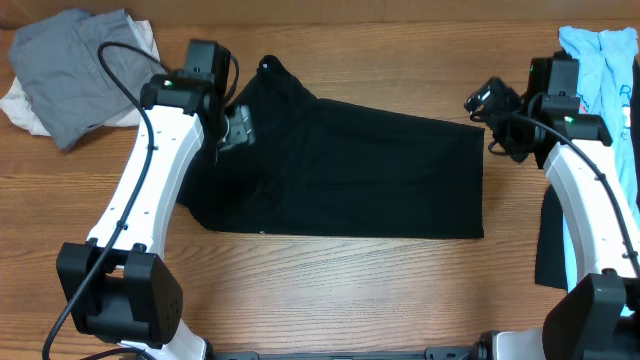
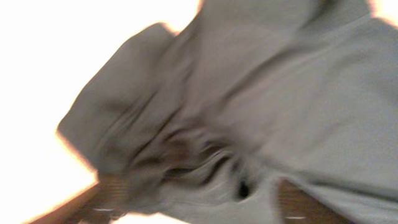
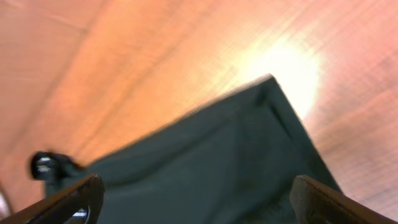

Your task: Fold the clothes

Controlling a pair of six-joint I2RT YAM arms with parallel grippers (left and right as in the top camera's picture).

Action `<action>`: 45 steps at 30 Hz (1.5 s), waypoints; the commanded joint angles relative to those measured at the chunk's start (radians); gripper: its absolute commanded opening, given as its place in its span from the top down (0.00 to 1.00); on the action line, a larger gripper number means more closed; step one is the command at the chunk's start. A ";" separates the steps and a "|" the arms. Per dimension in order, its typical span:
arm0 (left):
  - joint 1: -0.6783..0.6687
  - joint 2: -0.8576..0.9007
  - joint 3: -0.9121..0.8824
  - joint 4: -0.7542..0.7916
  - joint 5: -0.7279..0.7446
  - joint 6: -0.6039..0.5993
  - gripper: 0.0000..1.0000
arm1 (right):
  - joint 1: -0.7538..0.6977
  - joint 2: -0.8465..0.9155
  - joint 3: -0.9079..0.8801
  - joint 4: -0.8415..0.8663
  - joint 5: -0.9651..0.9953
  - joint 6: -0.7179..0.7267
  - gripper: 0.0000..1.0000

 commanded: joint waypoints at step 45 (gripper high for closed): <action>-0.130 0.694 0.517 0.411 0.052 -0.024 0.00 | -0.002 0.256 0.205 -0.002 0.049 -0.234 0.00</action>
